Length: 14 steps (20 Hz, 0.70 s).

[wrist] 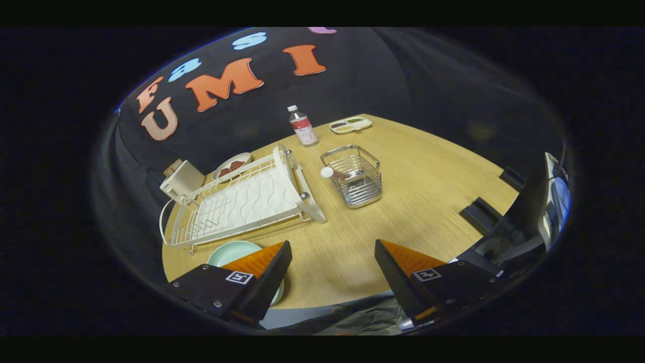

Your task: Take the plate from the dish rack, then take the spoon from the basket and place it into the plate.

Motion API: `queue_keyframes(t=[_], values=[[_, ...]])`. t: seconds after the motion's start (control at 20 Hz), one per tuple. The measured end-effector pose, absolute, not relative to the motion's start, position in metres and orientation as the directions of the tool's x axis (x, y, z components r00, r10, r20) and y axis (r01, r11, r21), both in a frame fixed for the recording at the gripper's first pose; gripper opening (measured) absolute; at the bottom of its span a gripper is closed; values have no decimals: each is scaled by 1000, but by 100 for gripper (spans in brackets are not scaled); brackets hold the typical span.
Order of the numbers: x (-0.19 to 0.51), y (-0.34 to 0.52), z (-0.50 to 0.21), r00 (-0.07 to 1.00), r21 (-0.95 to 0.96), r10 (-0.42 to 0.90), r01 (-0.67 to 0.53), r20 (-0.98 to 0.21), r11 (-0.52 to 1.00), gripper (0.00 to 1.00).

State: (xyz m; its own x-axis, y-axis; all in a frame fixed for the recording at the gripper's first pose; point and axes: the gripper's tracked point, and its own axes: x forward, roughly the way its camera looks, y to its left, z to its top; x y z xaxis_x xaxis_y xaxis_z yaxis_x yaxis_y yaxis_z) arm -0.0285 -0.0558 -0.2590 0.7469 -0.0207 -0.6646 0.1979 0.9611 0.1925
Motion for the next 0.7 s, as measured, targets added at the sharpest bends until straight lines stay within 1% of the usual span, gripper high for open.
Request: queue_keyframes(t=[0.15,0.35,0.5,0.55,0.7], values=[[-14,-69,-243,776,133,-62,186,-628,973,99],[10,-78,-221,832,99,-92,173,-548,980,98],[27,-78,-209,872,85,-80,138,-483,987,97],[33,-76,-208,878,77,-73,123,-473,989,93],[46,-79,-216,885,11,-78,94,-459,996,89]])
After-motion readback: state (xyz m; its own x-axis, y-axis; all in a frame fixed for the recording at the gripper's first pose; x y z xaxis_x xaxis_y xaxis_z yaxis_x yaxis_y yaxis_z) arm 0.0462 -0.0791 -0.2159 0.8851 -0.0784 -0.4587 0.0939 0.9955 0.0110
